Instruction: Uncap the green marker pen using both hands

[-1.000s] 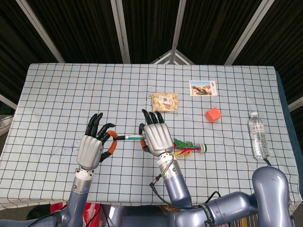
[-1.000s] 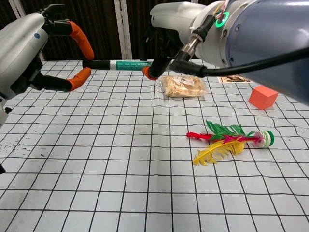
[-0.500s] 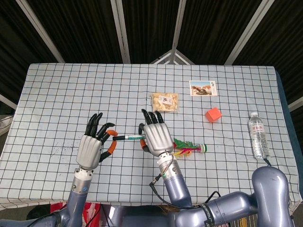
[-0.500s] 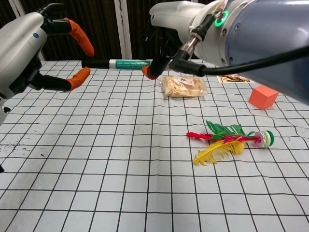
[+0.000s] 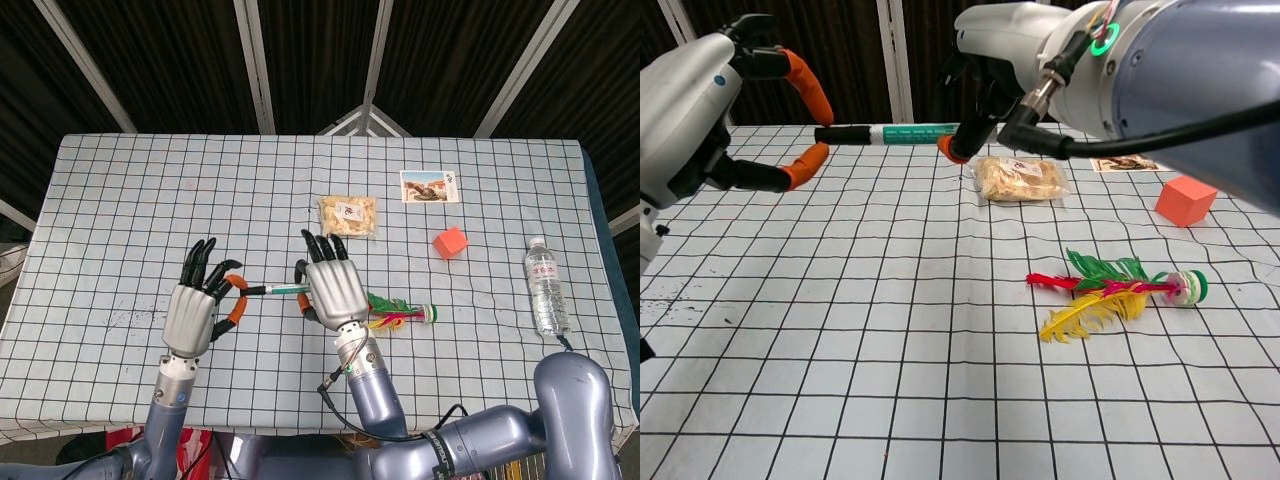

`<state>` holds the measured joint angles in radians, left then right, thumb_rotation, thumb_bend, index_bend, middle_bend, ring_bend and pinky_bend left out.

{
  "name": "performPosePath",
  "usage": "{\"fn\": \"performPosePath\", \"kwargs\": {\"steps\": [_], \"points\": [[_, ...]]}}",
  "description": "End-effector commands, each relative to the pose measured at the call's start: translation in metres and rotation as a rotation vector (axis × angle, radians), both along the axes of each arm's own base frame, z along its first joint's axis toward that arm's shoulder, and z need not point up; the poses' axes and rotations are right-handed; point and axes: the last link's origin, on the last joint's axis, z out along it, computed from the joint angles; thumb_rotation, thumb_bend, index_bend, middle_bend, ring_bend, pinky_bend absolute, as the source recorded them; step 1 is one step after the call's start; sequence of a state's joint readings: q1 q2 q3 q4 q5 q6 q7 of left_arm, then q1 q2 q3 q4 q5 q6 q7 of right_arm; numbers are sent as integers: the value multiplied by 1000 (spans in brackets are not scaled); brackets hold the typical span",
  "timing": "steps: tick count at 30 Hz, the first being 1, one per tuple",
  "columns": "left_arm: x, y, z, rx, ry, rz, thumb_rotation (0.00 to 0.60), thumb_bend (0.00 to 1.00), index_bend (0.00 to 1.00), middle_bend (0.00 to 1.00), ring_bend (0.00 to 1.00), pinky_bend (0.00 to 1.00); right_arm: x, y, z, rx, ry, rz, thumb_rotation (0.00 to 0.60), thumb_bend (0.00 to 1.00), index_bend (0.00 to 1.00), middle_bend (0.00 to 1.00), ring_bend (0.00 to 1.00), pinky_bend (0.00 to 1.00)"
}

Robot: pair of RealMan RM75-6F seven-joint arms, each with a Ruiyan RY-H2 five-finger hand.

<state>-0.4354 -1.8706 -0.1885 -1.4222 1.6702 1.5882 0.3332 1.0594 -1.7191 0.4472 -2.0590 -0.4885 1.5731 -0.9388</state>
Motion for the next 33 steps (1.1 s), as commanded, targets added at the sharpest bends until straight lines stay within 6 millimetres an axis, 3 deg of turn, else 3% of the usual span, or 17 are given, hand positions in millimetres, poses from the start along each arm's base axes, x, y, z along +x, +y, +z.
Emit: {"fn": "performPosePath", "kwargs": {"steps": [1,33], "points": [[0,0,0,3,3,0,600,492,496,322,0,0,0,0,0,0,1,0,600,437,678,55,98,1],[-1,1,0,14,-6,-12,600,513,488,321,0,0,1,2,1,21,-22,7,600,437,691,56,107,1]]}}
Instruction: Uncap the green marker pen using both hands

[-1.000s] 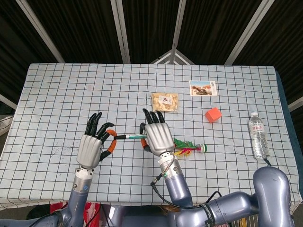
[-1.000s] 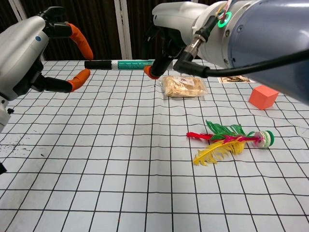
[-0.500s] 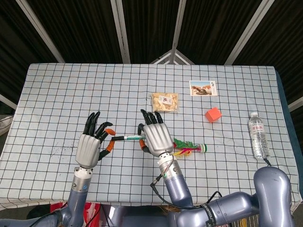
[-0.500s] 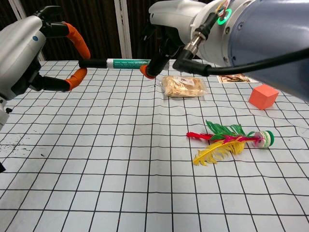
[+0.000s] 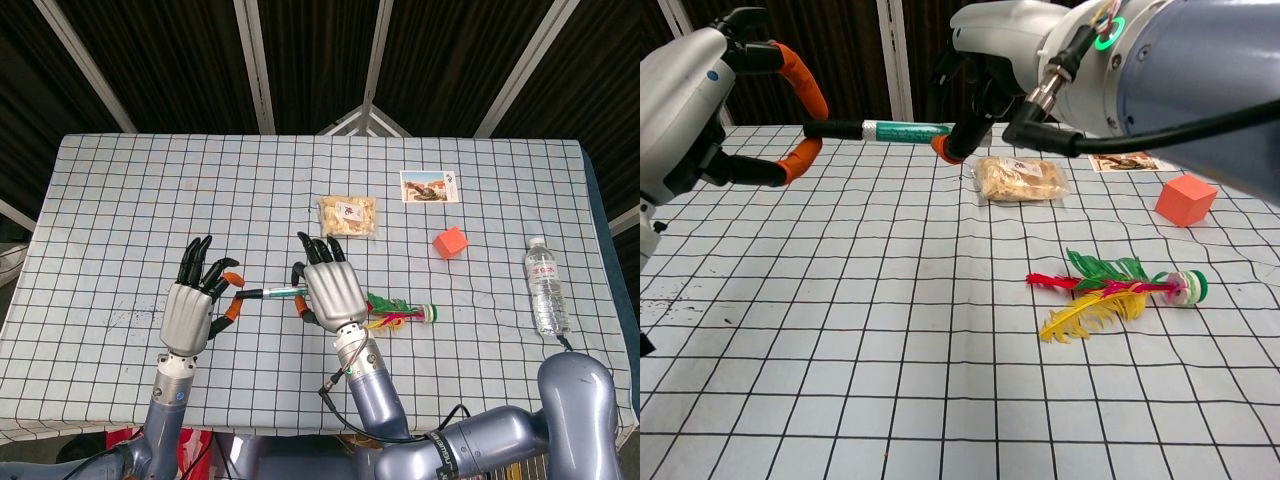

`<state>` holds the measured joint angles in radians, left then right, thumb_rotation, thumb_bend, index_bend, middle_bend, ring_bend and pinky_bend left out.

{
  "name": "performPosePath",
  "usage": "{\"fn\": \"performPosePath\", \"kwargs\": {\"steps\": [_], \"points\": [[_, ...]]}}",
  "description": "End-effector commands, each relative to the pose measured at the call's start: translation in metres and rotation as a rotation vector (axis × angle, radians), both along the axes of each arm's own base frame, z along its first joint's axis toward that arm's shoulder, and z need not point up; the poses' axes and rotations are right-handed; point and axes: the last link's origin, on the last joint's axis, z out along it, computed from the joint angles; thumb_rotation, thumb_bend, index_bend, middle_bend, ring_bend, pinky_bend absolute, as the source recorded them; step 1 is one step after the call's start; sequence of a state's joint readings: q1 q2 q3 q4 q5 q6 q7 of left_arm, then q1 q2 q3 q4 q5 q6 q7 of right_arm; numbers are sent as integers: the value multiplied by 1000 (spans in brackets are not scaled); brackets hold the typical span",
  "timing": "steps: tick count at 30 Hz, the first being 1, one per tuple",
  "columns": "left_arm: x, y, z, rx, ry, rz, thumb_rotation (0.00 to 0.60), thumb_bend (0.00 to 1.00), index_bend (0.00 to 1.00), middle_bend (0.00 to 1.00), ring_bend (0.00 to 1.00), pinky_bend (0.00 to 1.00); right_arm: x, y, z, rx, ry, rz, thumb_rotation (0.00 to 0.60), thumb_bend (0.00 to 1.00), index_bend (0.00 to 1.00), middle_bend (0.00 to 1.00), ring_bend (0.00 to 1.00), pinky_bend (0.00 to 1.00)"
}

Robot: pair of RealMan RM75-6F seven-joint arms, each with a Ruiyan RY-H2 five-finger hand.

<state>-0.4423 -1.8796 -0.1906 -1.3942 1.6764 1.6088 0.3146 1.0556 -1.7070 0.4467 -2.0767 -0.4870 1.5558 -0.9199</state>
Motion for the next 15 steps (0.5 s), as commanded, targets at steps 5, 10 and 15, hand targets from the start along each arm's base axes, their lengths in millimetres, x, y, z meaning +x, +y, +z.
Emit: {"fn": "performPosePath", "kwargs": {"steps": [5,10,15], "points": [[2,-3,-1,-16,17,-14,600,511,445,307,0,0,-1,-1,-1,1,1,-8,600,437,691,55,107,1],[3,-3,-2,-17,16,-16,600,511,463,313,0,0,-2,-1,-1,0,0,-11,600,437,692,56,107,1],[5,-3,-4,-15,11,-22,600,511,502,330,0,0,-2,-1,0,0,-2,-8,600,438,691,55,107,1]]}}
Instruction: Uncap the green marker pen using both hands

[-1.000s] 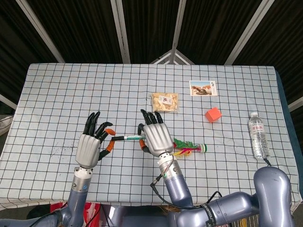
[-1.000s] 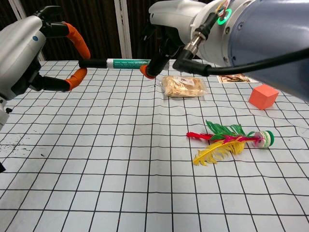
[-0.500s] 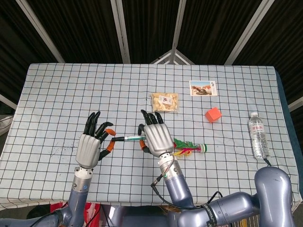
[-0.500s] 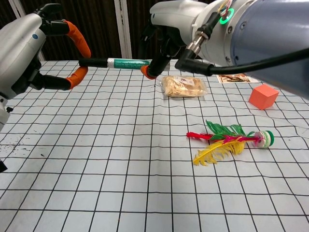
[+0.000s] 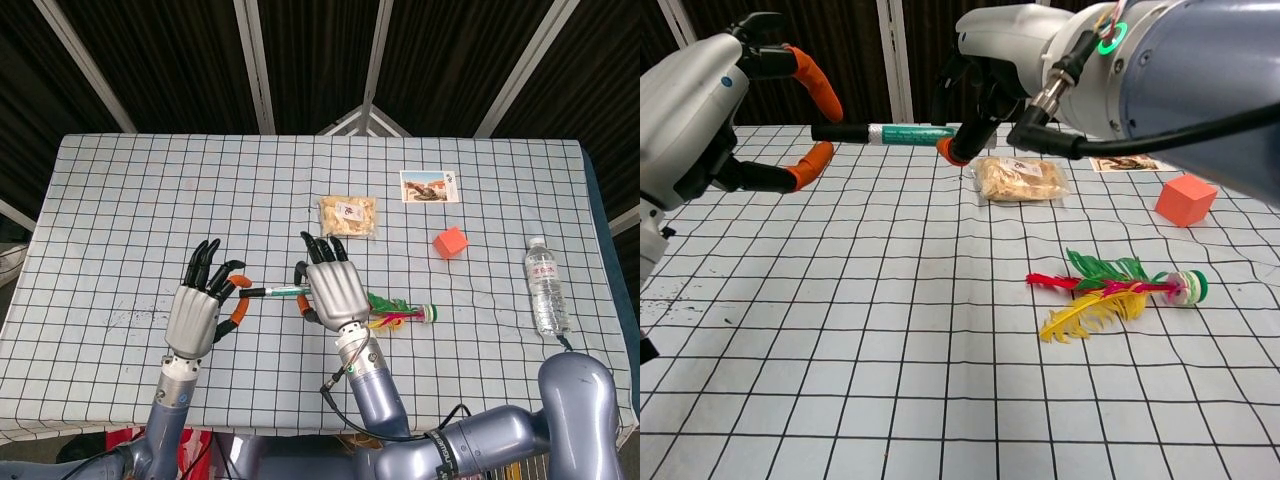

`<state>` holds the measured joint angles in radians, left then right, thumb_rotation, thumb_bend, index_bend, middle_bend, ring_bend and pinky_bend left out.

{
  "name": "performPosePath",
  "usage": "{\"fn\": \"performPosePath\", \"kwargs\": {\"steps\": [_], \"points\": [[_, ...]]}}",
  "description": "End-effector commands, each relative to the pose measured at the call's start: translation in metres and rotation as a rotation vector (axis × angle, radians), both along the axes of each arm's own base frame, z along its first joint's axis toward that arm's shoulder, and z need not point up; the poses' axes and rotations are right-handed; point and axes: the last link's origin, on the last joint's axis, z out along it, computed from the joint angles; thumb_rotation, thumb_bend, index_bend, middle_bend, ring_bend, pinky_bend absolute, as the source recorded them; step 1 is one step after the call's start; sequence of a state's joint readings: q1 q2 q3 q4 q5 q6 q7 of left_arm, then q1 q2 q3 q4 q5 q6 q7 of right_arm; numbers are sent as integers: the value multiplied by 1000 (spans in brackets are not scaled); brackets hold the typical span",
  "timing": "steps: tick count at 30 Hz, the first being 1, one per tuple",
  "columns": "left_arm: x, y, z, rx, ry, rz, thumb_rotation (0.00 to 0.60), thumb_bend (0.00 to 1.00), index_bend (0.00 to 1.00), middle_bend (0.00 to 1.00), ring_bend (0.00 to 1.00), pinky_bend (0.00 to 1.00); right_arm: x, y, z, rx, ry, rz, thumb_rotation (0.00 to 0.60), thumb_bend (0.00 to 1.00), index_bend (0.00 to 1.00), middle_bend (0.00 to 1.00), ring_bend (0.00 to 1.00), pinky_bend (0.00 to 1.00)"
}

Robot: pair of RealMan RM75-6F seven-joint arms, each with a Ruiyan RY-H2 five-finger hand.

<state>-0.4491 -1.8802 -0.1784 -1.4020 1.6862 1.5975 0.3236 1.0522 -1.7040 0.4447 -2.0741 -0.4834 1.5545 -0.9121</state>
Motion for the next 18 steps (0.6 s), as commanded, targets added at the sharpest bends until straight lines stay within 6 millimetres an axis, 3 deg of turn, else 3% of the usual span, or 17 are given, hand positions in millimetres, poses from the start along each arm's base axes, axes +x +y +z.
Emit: {"fn": "performPosePath", "kwargs": {"steps": [1,18], "points": [[1,0,-1,4,0,-1,600,511,506,331,0,0,0,0,1,-2,-1,0,600,438,691,55,107,1],[0,2,0,21,-19,15,600,529,573,354,0,0,-1,0,2,-3,-3,4,600,438,699,56,107,1]]}}
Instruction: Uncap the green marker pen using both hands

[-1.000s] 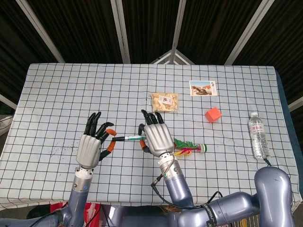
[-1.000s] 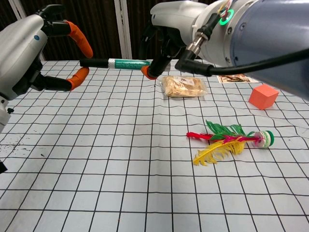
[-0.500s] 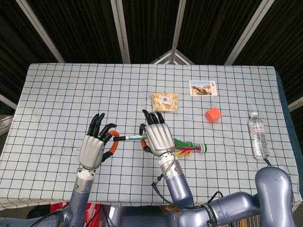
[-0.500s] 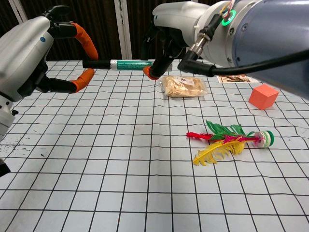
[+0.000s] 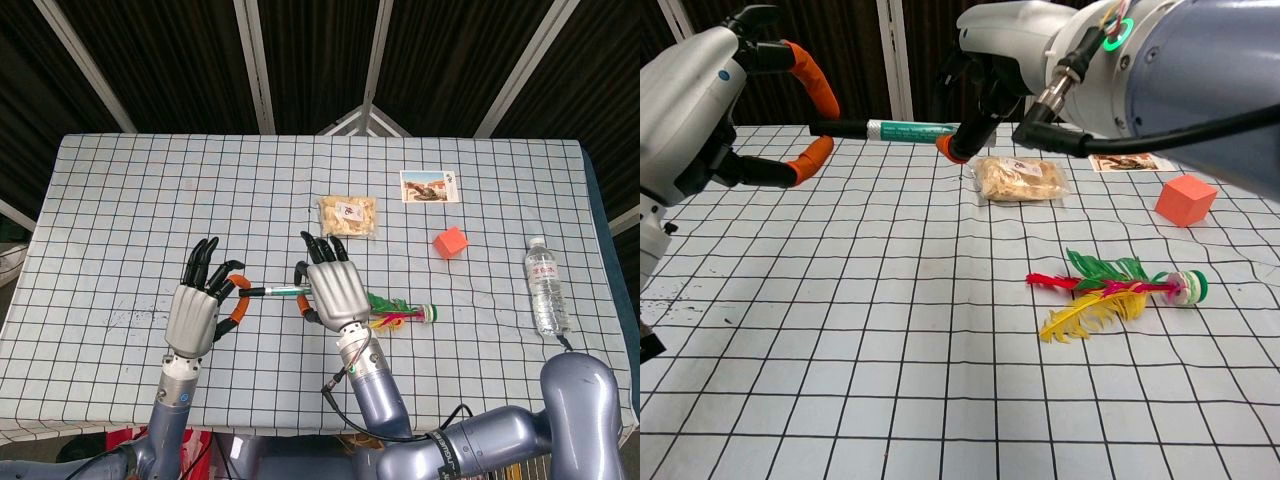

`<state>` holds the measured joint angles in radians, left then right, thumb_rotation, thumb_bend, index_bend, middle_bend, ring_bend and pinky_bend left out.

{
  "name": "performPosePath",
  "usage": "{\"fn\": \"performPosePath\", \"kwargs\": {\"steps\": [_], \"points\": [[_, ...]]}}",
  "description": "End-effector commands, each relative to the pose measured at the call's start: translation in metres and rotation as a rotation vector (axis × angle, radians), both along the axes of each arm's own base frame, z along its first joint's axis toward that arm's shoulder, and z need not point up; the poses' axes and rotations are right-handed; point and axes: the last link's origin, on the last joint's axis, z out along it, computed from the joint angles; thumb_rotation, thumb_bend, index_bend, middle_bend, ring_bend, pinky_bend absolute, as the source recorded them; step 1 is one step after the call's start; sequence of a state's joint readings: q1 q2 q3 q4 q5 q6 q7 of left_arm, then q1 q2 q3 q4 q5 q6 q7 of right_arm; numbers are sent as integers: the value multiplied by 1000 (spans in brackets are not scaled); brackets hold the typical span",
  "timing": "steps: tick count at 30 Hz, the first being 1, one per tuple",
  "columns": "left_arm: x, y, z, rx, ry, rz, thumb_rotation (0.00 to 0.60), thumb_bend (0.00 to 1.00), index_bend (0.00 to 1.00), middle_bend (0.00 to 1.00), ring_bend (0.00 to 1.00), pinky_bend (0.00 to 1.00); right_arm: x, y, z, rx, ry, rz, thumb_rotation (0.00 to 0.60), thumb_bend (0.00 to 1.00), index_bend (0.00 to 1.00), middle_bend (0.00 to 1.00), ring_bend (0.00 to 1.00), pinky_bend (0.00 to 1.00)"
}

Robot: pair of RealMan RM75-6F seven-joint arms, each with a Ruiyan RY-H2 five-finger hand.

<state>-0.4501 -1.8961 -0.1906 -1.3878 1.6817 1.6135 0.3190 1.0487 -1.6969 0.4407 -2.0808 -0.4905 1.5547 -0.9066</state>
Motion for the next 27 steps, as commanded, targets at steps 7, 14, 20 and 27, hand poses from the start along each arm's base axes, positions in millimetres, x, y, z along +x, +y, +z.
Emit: {"fn": "performPosePath", "kwargs": {"steps": [7,14,20,27], "points": [[-3,0,1,6,-7,9,600,531,579,359,0,0,-3,-1,-1,1,0,-9,600,437,700,55,108,1],[-6,-1,2,7,-30,4,600,531,580,359,0,0,-9,-3,-2,1,-7,-24,600,438,700,55,108,1],[-10,-5,4,7,-34,0,600,531,580,360,0,0,-18,-7,0,-5,-6,-45,600,438,700,55,108,1],[-27,-9,17,30,-58,29,600,530,583,358,0,0,-41,-13,-1,-9,15,-96,600,438,700,56,108,1]]}}
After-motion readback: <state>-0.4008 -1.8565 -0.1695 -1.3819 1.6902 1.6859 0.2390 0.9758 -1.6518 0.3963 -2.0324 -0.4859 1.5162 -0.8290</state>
